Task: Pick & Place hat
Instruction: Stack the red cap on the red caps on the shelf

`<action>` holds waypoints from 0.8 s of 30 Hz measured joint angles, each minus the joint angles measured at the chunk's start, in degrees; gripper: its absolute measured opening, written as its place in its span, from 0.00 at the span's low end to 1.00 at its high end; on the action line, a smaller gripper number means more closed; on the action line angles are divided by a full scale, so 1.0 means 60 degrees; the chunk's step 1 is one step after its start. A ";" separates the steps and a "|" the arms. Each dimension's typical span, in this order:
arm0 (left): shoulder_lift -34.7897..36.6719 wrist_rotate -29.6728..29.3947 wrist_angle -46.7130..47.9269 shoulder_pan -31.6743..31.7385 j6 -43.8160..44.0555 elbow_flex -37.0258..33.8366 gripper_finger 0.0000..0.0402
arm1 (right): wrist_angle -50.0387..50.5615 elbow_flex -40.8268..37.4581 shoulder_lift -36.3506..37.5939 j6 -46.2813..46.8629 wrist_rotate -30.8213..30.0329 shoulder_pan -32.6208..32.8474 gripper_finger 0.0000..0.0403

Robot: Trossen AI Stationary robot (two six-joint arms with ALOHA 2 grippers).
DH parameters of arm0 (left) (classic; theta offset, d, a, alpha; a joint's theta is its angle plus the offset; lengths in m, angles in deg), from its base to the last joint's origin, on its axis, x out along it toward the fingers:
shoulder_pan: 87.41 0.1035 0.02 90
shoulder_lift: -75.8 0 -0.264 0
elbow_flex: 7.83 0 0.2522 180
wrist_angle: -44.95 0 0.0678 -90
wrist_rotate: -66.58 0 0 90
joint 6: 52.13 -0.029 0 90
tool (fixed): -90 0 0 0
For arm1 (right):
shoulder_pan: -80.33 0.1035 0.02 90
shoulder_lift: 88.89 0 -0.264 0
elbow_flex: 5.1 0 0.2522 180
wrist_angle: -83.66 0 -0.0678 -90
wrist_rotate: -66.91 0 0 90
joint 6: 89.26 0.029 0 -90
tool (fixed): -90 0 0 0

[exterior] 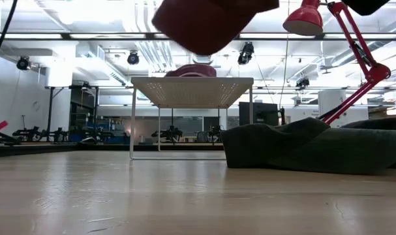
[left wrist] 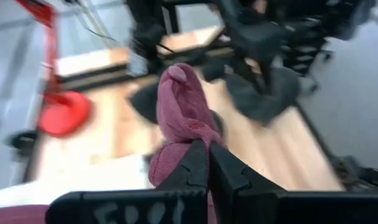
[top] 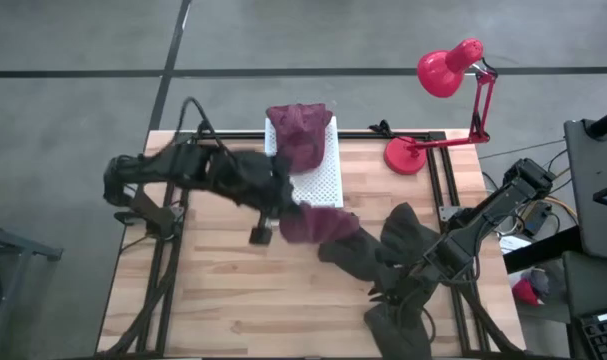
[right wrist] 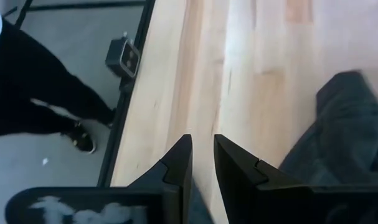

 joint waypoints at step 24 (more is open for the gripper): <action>-0.0124 0.1645 -0.3507 0.5969 -0.0589 0.0564 0.00 | -0.1105 0.0000 0.0015 -0.0426 -0.1306 -0.0945 0.14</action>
